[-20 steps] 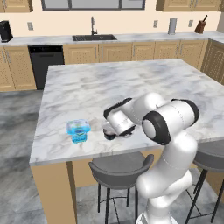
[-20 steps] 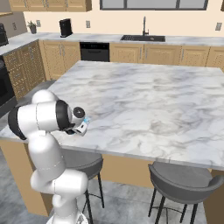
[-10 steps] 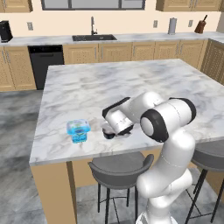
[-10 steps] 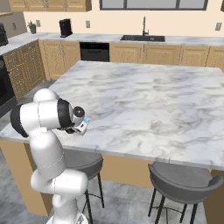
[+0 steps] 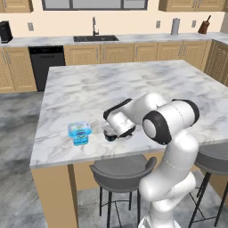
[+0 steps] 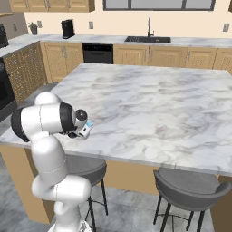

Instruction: Stack the yogurt containers by placing the smaller containers on top of the larger containers.

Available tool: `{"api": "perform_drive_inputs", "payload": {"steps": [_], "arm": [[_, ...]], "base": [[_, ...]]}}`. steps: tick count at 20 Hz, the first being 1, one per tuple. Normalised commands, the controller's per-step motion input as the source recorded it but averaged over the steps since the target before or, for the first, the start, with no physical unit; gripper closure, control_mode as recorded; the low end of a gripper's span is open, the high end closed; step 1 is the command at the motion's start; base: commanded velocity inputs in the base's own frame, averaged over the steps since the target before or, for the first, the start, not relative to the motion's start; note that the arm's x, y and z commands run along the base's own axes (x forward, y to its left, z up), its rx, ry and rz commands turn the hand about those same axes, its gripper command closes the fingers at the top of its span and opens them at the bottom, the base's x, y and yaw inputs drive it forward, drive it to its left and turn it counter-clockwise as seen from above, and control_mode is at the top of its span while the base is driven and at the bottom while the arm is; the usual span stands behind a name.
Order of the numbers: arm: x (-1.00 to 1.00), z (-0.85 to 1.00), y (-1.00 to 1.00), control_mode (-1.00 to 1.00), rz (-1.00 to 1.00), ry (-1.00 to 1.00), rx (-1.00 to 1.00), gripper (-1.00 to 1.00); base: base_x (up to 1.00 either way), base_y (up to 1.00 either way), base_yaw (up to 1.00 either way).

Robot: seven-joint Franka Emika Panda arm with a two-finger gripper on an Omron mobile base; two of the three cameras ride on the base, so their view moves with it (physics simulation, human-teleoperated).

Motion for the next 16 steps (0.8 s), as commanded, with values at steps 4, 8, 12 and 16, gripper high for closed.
{"api": "perform_drive_inputs", "payload": {"steps": [4,8,12,16], "arm": [[-0.31,0.18,0.00,-1.00,0.00,-0.07,0.00,1.00],[-0.34,0.42,0.00,-1.00,0.00,-0.16,0.04,1.00],[-0.20,0.55,0.00,-1.00,0.00,-0.15,0.08,1.00],[-0.06,0.49,0.00,-1.00,0.00,-0.06,0.08,1.00]], "base": [[0.00,0.00,0.00],[0.00,0.00,0.00],[0.00,0.00,0.00],[0.00,0.00,0.00]]}}
